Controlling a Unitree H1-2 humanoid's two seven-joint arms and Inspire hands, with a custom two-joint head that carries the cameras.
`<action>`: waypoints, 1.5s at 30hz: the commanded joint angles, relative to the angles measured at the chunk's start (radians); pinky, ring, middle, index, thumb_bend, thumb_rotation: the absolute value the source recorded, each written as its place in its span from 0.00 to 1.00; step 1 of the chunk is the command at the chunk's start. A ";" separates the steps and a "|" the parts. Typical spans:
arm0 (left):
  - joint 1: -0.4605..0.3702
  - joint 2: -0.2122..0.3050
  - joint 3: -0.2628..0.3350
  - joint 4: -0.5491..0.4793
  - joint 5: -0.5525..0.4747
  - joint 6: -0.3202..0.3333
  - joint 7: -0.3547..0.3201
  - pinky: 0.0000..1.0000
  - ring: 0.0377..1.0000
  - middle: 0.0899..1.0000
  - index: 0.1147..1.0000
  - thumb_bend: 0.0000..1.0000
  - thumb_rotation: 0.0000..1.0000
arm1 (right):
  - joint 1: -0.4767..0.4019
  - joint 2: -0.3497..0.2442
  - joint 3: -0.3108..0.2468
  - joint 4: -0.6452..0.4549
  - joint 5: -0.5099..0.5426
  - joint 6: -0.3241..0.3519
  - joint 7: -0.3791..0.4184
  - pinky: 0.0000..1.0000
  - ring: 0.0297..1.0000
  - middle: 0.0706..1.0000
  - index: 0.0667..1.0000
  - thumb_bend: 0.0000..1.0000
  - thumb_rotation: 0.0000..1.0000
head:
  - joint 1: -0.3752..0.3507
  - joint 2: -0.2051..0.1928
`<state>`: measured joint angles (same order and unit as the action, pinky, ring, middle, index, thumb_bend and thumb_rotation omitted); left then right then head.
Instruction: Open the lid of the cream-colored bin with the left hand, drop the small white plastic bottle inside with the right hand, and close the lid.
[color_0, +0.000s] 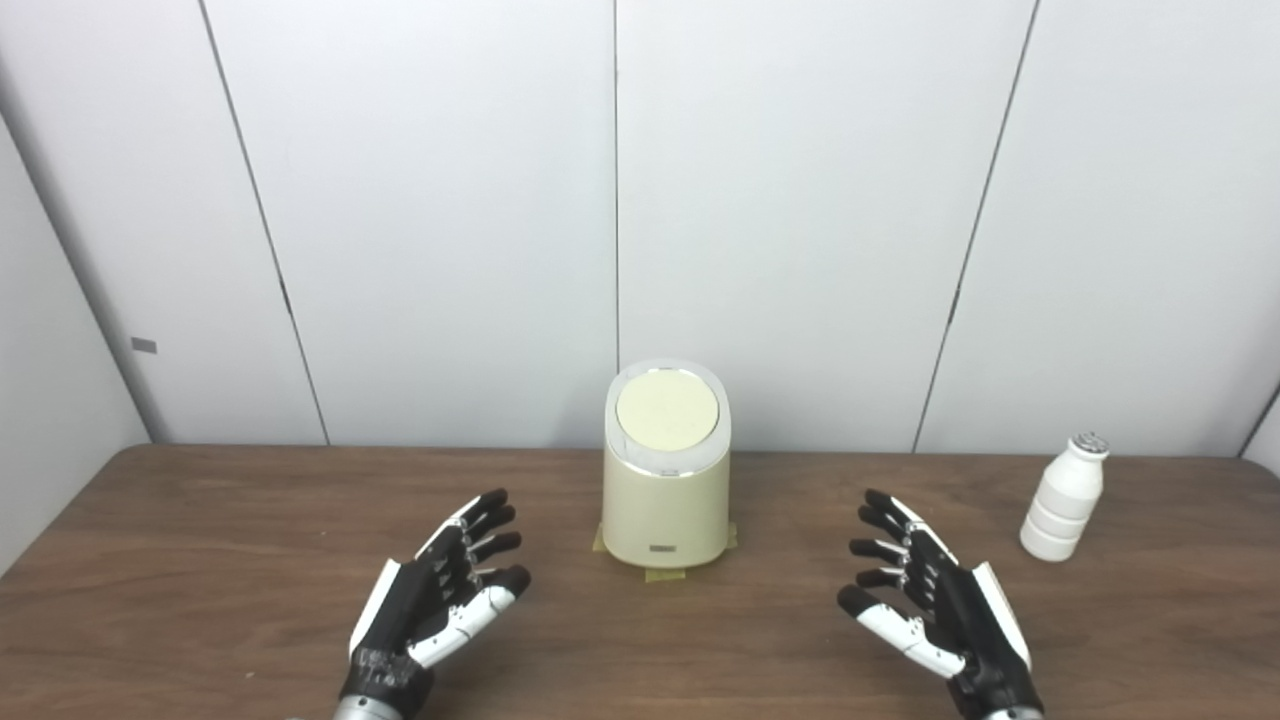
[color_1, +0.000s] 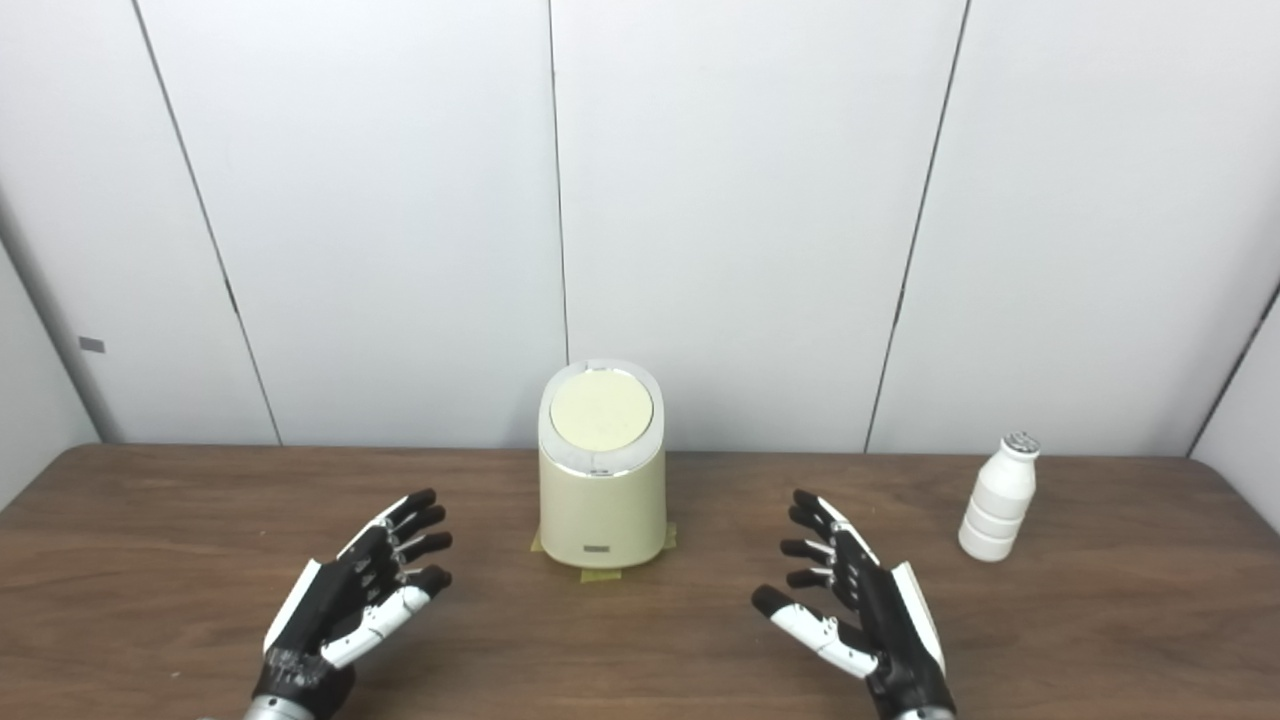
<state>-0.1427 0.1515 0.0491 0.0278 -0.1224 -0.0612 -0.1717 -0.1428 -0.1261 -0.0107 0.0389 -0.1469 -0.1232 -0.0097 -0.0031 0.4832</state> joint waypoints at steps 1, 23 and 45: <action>-0.033 0.004 0.001 -0.013 -0.002 -0.038 0.000 0.69 0.82 0.87 0.90 0.76 0.39 | -0.029 -0.006 -0.002 -0.035 0.002 -0.019 -0.002 0.64 0.76 0.86 0.87 0.71 0.56 | -0.001 0.004; -0.095 -0.022 0.009 -0.051 0.081 -0.060 0.081 0.73 0.87 0.92 0.96 0.75 0.40 | -0.031 -0.017 0.002 -0.014 -0.013 -0.038 -0.004 0.63 0.76 0.85 0.86 0.69 0.57 | 0.013 -0.012; -0.387 -0.038 -0.052 0.033 0.230 0.086 0.143 0.87 0.90 0.89 0.95 0.79 0.35 | -0.025 -0.021 0.002 -0.008 -0.012 -0.045 -0.006 0.62 0.74 0.85 0.86 0.71 0.58 | 0.020 -0.026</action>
<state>-0.4578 0.1188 0.0031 0.0711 0.0974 0.0294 -0.0414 -0.1407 -0.1416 -0.0060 0.0644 -0.1586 -0.1268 -0.0084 0.0169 0.4556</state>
